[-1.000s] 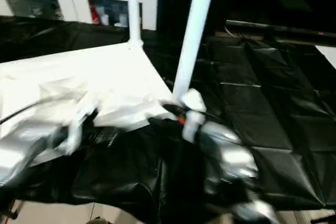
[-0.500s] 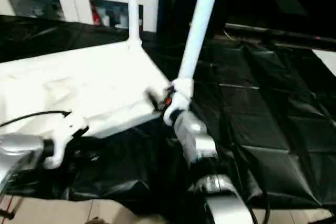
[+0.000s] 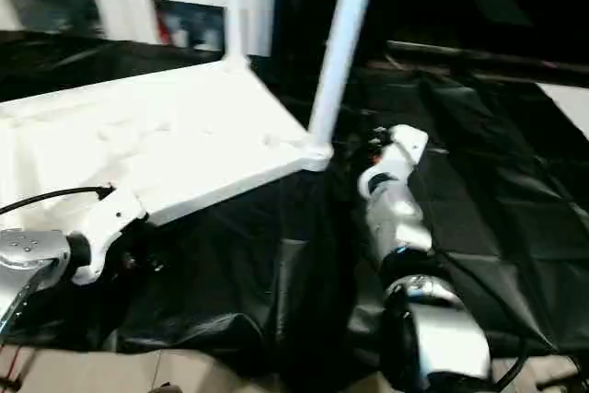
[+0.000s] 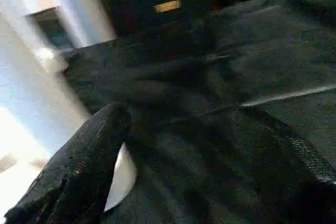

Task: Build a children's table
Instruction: Rotate table base

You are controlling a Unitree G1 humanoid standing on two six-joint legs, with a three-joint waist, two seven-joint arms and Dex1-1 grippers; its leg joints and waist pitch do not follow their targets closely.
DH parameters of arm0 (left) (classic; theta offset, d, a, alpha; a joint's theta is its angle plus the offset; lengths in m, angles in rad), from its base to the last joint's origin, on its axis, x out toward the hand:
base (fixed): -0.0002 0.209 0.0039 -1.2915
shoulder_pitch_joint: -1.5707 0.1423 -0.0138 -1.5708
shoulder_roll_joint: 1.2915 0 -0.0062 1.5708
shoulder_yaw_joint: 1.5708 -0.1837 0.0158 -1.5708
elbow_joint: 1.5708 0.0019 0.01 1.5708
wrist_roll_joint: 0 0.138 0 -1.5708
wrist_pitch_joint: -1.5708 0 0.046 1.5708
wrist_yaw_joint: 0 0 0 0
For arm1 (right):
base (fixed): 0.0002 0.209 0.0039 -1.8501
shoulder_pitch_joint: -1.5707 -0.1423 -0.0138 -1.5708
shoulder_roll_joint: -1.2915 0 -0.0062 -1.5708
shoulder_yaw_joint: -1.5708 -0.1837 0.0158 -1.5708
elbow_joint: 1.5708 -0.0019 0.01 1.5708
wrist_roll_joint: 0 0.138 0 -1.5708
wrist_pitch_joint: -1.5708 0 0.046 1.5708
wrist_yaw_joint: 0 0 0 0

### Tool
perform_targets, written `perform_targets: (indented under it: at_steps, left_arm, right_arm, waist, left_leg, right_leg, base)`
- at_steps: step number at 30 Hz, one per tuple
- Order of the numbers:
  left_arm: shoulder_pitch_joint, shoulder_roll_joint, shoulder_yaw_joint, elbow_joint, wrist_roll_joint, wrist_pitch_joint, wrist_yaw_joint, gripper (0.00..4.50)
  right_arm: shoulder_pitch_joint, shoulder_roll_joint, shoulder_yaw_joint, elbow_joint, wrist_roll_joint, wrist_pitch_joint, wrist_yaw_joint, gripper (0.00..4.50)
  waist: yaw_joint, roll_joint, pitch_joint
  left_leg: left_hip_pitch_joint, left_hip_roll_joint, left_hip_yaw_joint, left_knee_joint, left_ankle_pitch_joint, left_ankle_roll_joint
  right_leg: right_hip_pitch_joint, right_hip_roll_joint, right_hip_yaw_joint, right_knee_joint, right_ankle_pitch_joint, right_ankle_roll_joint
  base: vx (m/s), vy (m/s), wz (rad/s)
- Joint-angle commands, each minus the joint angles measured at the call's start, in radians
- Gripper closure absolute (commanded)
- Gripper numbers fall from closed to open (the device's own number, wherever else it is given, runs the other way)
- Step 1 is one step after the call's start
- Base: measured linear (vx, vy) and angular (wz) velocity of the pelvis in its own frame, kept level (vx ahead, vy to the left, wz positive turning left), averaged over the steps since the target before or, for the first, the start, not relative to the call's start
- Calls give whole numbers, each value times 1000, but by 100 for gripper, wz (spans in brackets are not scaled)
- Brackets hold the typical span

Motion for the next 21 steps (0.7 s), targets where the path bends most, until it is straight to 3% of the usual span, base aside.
perform_targets:
  at_steps: [1,2,3,4,5,6,7,9,10,11,14,15,16,18,19,21]
  left_arm:
    - [13,-8,3,-40,-19,4,2,33]
    - [24,-16,11,-55,-28,8,12,18]
    - [31,-24,19,-64,-35,9,18,9]
    - [41,-34,28,-77,-41,13,30,7]
    - [48,-40,34,-86,-44,15,38,7]
    - [48,-40,34,-86,-44,15,38,3]
    - [83,-62,59,-127,-55,28,68,1]
    - [102,-71,72,-151,-62,36,82,0]
    - [185,-101,116,-265,-88,95,121,0]
    - [189,-103,117,-270,-89,98,123,0]
    - [239,-121,137,-336,-84,129,160,0]
    - [255,-132,147,-355,-81,137,178,0]
    - [275,-147,162,-380,-72,145,205,0]
    - [301,-165,186,-418,-65,161,245,0]
    - [315,-169,198,-441,-67,176,257,0]
    - [332,-171,215,-474,-71,199,273,0]
  right_arm:
    - [-22,7,43,20,-31,16,66,78]
    - [-20,13,66,31,-59,9,74,78]
    - [-18,16,75,35,-70,1,75,78]
    - [-15,25,77,34,-67,0,88,78]
    - [-13,30,77,32,-63,1,98,78]
    - [-13,30,77,32,-63,1,98,51]
    - [-8,47,88,19,-55,5,137,44]
    - [-7,54,94,15,-55,6,155,41]
    - [-12,70,107,9,-61,10,165,30]
    - [-13,70,107,9,-61,11,166,5]
    - [-17,85,117,-1,-55,17,219,5]
    - [-18,91,127,-5,-58,18,250,5]
    - [-27,100,139,-2,-64,15,281,5]
    - [-48,109,150,17,-76,4,304,5]
    - [-69,110,149,38,-81,-8,299,5]
    - [-104,111,137,73,-82,-18,280,5]
  waist:
    - [5,23,-65]
    - [-1,2,-65]
    - [4,9,-66]
    - [1,5,-64]
    - [3,9,-63]
    - [5,9,-63]
    - [5,3,-64]
    - [5,6,-62]
    - [5,-6,-60]
    - [5,-3,-57]
    - [7,-7,-55]
    - [9,-13,-52]
    - [10,-16,-50]
    - [11,-12,-48]
    - [8,-17,-48]
    - [10,-16,-46]
  left_leg:
    - [-6,24,-6,-63,-221,8]
    - [-9,26,-5,-63,-209,11]
    - [-8,26,-6,-62,-199,11]
    - [-6,28,-4,-62,-199,13]
    - [-5,28,-5,-62,-202,13]
    - [-4,28,-4,-62,-205,13]
    - [-5,30,-5,-63,-203,13]
    - [-3,33,-6,-65,-208,11]
    - [-7,34,-6,-66,-214,10]
    - [-5,35,-7,-68,-232,7]
    - [-5,33,-8,-67,-261,7]
    - [-2,31,-7,-67,-281,9]
    - [-7,33,-11,-67,-297,6]
    - [-3,33,-13,-66,-315,1]
    - [-4,34,-18,-67,-342,-8]
    - [2,31,-17,-65,-356,-7]
  right_leg:
    - [54,-72,63,-66,-274,-147]
    - [55,-71,62,-64,-267,-156]
    - [56,-74,63,-58,-261,-163]
    - [52,-74,64,-62,-262,-168]
    - [52,-75,64,-60,-266,-168]
    - [51,-75,64,-62,-270,-166]
    - [52,-74,64,-58,-262,-161]
    - [51,-74,64,-58,-250,-162]
    - [52,-76,64,-57,-256,-164]
    - [50,-77,63,-62,-290,-155]
    - [47,-76,64,-67,-339,-134]
    - [42,-74,62,-75,-381,-118]
    - [45,-79,61,-74,-413,-111]
    - [40,-80,61,-81,-447,-99]
    - [39,-80,58,-79,-477,-92]
    - [32,-79,58,-86,-492,-79]
  base:
    - [0,0,0]
    - [0,0,0]
    - [0,0,0]
    - [0,0,0]
    - [0,0,0]
    - [0,0,0]
    - [0,0,0]
    - [0,0,0]
    - [0,0,0]
    - [0,0,0]
    - [0,0,0]
    - [0,0,0]
    - [0,0,0]
    - [0,0,0]
    - [0,0,0]
    - [0,0,0]
